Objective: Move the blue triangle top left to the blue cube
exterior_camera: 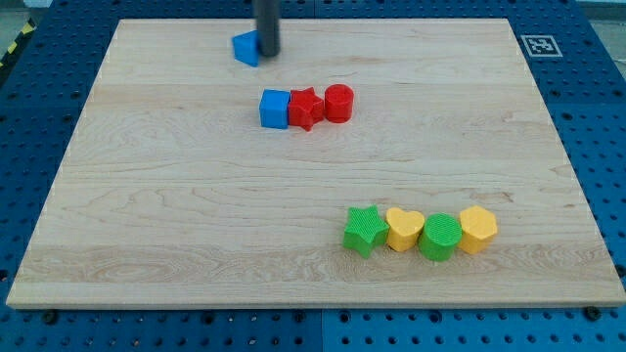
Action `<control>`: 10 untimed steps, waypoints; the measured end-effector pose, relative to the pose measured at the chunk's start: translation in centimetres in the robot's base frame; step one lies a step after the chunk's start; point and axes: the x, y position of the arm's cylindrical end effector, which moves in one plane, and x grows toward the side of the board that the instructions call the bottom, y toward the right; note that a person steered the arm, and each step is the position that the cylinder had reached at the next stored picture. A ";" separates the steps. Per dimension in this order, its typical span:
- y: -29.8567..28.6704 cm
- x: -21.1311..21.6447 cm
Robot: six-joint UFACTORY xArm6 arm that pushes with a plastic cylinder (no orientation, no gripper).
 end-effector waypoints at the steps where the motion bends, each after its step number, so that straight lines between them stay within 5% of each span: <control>1: -3.9 0.0; 3: 2.4 0.4; 6: -5.1 1.9; 9: -5.0 2.1; 10: -6.0 5.8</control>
